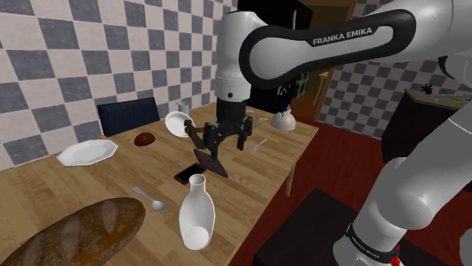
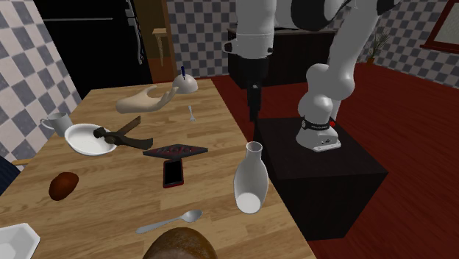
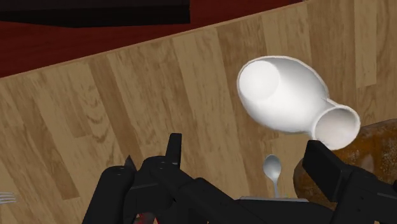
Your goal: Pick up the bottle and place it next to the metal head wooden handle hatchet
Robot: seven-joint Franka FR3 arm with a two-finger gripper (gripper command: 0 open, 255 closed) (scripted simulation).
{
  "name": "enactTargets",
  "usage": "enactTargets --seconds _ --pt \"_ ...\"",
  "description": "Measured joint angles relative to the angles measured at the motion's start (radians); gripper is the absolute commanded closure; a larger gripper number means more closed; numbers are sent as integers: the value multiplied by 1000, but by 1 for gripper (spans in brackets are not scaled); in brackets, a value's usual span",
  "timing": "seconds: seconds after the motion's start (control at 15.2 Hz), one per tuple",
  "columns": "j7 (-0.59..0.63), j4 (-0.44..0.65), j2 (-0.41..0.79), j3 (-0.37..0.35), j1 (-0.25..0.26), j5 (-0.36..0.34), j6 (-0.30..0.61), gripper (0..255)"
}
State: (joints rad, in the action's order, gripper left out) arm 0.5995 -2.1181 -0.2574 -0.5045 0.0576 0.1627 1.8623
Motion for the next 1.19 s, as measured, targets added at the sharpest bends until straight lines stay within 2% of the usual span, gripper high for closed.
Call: enactTargets --seconds 0.26,0.53,1.19 --pt "137 95 157 -75 13 -60 39 0" --pt "263 197 314 -119 42 -142 58 0" --pt "290 138 359 -122 53 -169 152 0"
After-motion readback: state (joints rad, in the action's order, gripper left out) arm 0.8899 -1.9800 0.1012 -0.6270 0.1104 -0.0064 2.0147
